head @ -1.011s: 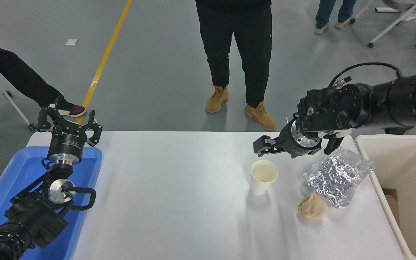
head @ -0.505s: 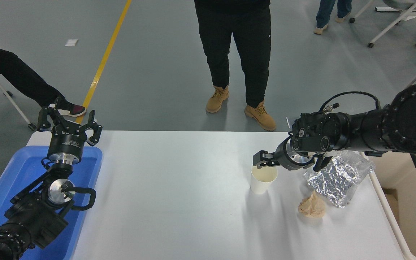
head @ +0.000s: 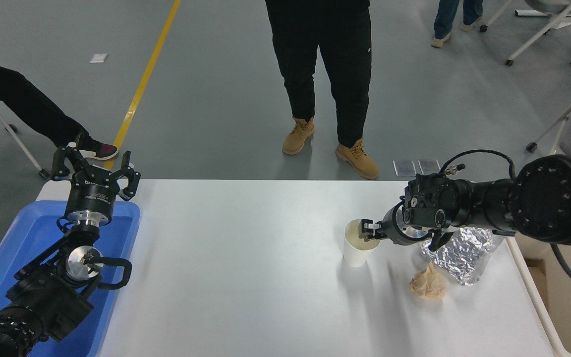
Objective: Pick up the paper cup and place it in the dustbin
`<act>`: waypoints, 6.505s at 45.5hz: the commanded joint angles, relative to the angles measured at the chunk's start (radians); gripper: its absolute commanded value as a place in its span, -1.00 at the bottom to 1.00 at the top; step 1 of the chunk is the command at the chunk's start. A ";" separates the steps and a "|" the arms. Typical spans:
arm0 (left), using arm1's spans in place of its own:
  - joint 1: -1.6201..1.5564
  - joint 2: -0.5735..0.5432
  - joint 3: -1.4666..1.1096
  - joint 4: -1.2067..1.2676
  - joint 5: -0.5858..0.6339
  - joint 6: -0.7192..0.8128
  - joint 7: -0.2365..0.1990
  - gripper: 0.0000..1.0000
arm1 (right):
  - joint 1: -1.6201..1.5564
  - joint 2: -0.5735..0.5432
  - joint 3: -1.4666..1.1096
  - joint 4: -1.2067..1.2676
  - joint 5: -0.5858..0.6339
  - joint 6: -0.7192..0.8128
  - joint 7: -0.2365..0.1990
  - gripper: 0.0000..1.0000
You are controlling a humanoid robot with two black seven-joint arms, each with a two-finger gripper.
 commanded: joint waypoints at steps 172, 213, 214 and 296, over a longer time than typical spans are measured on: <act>0.000 0.000 0.000 0.001 0.000 0.000 0.000 0.98 | -0.751 -0.478 0.380 -0.700 0.219 -0.339 -0.005 -0.55; 0.000 0.000 0.000 -0.001 0.000 0.000 0.000 0.98 | -0.639 -0.490 0.297 -0.659 0.199 -0.321 0.004 1.00; 0.000 0.000 0.000 0.001 0.000 0.000 0.000 0.98 | -0.632 -0.492 0.274 -0.652 0.199 -0.321 0.004 1.00; 0.000 0.000 0.000 -0.001 0.000 0.000 0.000 0.98 | 0.140 -0.737 0.070 0.084 -0.045 -0.206 -0.003 1.00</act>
